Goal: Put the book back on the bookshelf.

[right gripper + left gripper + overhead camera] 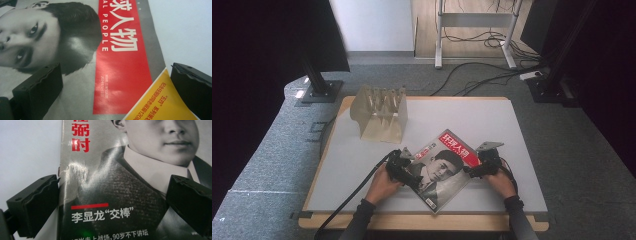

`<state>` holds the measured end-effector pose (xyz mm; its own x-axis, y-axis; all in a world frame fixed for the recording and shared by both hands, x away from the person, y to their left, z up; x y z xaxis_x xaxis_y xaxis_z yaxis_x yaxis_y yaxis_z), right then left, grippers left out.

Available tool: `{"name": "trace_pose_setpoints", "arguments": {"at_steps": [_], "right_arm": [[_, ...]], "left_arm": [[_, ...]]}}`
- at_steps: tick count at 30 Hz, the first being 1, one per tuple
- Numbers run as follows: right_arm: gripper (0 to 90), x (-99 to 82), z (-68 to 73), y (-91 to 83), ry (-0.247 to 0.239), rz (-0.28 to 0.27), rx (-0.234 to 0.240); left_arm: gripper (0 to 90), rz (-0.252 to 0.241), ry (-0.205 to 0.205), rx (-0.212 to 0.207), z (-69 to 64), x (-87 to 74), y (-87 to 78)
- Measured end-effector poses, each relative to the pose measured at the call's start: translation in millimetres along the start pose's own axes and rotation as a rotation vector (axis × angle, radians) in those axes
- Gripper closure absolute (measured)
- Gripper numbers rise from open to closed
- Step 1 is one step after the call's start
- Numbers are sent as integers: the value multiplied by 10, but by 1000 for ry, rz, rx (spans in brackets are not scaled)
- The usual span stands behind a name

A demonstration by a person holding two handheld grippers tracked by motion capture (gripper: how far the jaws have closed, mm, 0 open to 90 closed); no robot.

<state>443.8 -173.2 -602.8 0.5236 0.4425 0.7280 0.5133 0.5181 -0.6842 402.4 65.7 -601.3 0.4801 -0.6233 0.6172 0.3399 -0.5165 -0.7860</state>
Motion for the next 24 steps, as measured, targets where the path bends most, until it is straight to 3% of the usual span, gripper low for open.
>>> {"name": "trace_pose_setpoints", "arguments": {"at_steps": [5,8,12,15,19,24], "right_arm": [[17,-45,-13,-129,-17,1,-47],[20,-136,-49,-311,1,-11,-73],[19,-250,-66,-400,9,-1,-86],[0,-343,-47,-427,15,17,-84],[0,-361,-51,-419,4,24,-110],[0,-334,-88,-371,-14,32,-133]], "left_arm": [[0,-4,9,-2,-117,-49,-33],[0,-14,18,-11,-165,-68,-43],[0,-21,38,-28,-198,-97,-67],[0,-27,23,-55,-180,-100,-108],[0,-50,9,-3,-1,-68,-227],[0,-42,-46,111,431,-85,-357]]}}
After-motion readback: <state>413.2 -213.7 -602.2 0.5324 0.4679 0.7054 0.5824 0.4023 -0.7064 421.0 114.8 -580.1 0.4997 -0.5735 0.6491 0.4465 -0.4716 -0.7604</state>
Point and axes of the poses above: each handheld gripper's, and its own axes: y roughly forward along the jaws, x roughly out of its top, z roughly to its left, the point moved 10 cm from there along y, roughly forward along the jaws, and after that the axes turned 1 degree about x, right-handed, at the moved point
